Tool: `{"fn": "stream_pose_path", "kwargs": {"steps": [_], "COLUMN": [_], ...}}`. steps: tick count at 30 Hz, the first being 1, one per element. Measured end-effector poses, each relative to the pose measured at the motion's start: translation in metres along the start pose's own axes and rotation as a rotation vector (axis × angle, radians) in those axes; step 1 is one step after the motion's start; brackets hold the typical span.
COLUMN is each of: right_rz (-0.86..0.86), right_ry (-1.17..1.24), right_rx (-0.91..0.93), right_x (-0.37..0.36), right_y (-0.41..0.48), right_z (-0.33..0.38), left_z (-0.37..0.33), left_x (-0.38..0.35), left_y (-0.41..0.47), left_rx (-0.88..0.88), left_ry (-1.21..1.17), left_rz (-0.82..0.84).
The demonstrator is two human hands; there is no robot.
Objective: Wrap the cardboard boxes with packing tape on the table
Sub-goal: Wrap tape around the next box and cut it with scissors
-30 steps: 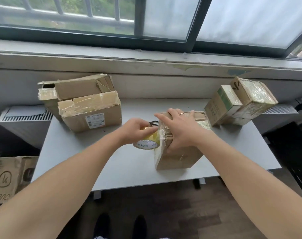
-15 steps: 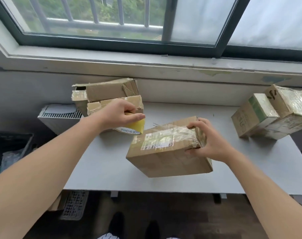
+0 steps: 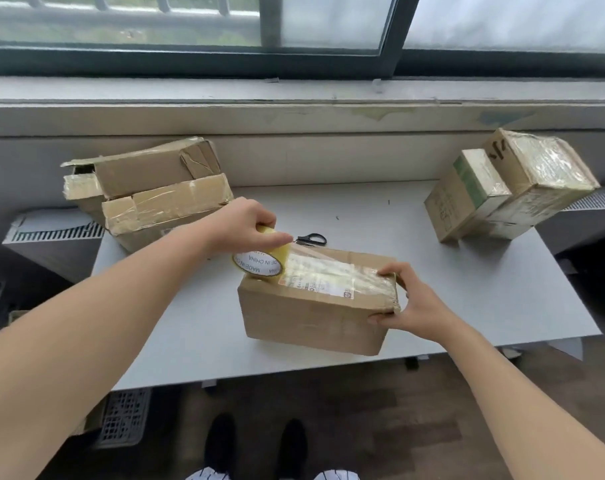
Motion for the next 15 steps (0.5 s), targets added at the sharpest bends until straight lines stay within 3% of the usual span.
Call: {"fn": "stream_pose_path", "kwargs": {"steps": [4, 10, 12, 15], "right_rz": [-0.021, -0.041, -0.052, -0.082], "right_ry": [-0.002, 0.004, -0.003, -0.020], "right_rx": [-0.004, -0.006, -0.018, -0.002], "right_x": [-0.015, -0.029, -0.029, -0.030], "right_y": [-0.014, -0.022, -0.023, -0.021], "right_z": [-0.014, -0.020, -0.023, -0.021], "left_z": [-0.025, -0.029, -0.029, -0.014], "left_x": [0.002, -0.004, -0.005, 0.000], "left_y": [0.008, 0.009, 0.007, 0.002], "left_rx": [-0.020, 0.044, 0.030, -0.047], "left_ry": [0.075, -0.267, -0.151, 0.254], "left_rz": [0.086, 0.201, 0.189, 0.049]}}
Point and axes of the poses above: each hand's wrist, its own y-axis towards the middle knuckle, its own x-axis out of the back of the hand, z = x × y, the point moved 2 cm from there along y, towards the middle knuckle, and after that the axes turned 12 degrees about x, right-handed, at the moved point
